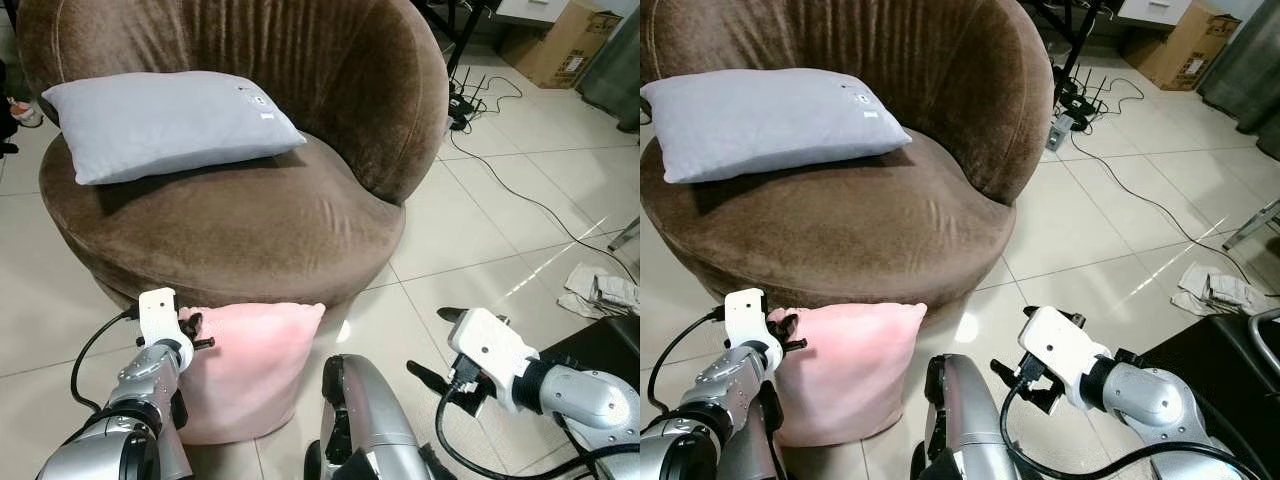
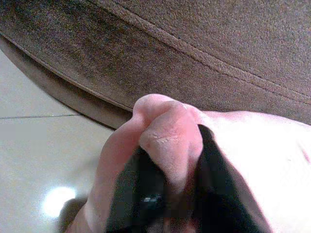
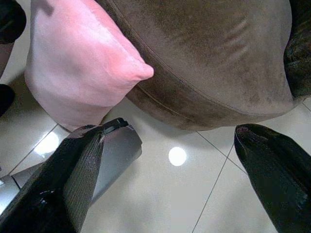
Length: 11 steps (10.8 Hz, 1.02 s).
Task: Move the pillow to the sofa from floor
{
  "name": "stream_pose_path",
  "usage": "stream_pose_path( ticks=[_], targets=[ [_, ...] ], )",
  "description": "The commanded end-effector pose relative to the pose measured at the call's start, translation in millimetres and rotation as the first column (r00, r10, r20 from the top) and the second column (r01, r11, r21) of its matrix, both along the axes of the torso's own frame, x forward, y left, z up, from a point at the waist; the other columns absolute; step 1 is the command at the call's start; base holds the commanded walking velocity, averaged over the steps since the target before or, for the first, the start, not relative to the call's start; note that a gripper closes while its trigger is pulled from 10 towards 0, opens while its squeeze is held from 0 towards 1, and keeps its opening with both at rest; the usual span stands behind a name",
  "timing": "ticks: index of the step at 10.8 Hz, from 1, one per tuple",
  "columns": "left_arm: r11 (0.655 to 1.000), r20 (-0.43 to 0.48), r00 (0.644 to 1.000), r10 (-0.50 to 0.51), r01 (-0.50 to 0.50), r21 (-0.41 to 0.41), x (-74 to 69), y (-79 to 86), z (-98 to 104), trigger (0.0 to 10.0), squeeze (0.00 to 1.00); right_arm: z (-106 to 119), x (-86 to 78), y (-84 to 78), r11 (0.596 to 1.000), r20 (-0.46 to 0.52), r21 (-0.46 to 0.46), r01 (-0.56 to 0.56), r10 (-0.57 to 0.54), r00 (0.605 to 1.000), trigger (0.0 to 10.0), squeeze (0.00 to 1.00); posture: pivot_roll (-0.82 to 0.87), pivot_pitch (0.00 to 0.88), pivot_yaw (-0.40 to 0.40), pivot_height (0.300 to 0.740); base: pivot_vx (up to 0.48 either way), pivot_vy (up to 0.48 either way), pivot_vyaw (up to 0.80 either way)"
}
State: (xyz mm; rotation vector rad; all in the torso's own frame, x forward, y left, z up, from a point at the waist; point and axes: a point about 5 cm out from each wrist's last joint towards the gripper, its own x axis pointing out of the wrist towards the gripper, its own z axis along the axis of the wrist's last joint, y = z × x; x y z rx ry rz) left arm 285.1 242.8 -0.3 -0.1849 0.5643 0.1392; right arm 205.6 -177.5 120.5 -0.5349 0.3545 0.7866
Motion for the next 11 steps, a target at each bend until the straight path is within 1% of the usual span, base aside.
stream_pose_path(
  ticks=[1, 2, 5, 6, 7, 8, 9, 10, 11],
  targets=[
    [1.000, -0.031, 0.999, -0.014, 0.013, -0.018, -3.9, -5.8, -6.1, 0.0, 0.00, 0.0, 2.7, -3.7, 1.000, 0.013, -0.017, 0.015, -0.015, 1.000, 10.0, 0.00, -0.33, 0.052, -0.212, 0.527, 0.000, 0.000, 0.00],
    [0.999, -0.039, 0.999, -0.034, 0.033, -0.010, -4.4, -8.4, -7.4, 0.0, 0.00, -0.8, 4.5, -3.3, 1.000, 0.019, -0.015, 0.023, -0.023, 1.000, 10.0, 0.00, -0.33, 0.044, -0.201, 0.527, 0.000, 0.000, 0.00],
    [0.999, -0.018, 1.000, -0.019, 0.018, -0.036, -1.7, -10.5, -5.3, 0.0, 0.00, -6.9, 11.1, -1.9, 0.998, 0.026, 0.002, 0.057, -0.057, 0.998, 10.0, 0.00, -0.32, 0.025, -0.172, 0.527, 0.000, 0.000, 0.00],
    [0.998, 0.016, 1.000, -0.014, 0.015, -0.066, 0.8, -15.6, -3.7, 0.0, 0.00, -19.7, 18.1, -1.1, 0.992, 0.008, 0.030, 0.119, -0.120, 0.993, 10.0, 0.00, -0.27, 0.007, -0.130, 0.527, 0.000, 0.000, 0.00],
    [0.995, 0.067, 0.997, -0.034, 0.040, -0.093, 4.0, -26.2, -1.9, 0.0, 0.00, -31.1, 23.4, -6.8, 0.974, -0.007, 0.056, 0.218, -0.218, 0.976, 10.0, 0.00, -0.23, 0.000, -0.110, 0.527, 0.000, 0.000, 0.00],
    [0.990, 0.120, 0.990, -0.076, 0.089, -0.110, 6.6, -38.0, 0.3, 0.0, 0.00, -41.0, 29.5, -10.9, 0.941, -0.024, 0.099, 0.324, -0.324, 0.946, 10.0, 0.00, -0.18, 0.000, -0.082, 0.527, 0.000, 0.000, 0.00],
    [0.984, 0.162, 0.979, -0.121, 0.140, -0.113, 8.0, -48.4, 2.0, 0.0, 0.00, -50.3, 35.6, -11.4, 0.902, -0.051, 0.144, 0.407, -0.404, 0.913, 10.0, 0.00, -0.15, 0.000, -0.067, 0.527, 0.000, 0.000, 0.00],
    [0.974, 0.218, 0.962, -0.166, 0.194, -0.113, 9.7, -60.9, 5.1, 0.0, 0.00, -59.6, 41.9, -8.9, 0.873, -0.065, 0.181, 0.453, -0.449, 0.891, 10.0, 0.00, -0.10, 0.000, -0.038, 0.527, 0.000, 0.000, 0.00],
    [0.968, 0.303, 0.938, -0.169, 0.216, -0.127, 11.8, -71.5, 12.0, 0.0, 0.00, -65.6, 46.7, -7.4, 0.854, -0.060, 0.178, 0.489, -0.486, 0.872, 10.0, 0.00, -0.08, 0.000, -0.029, 0.527, 0.000, 0.000, 0.00]
  ],
)
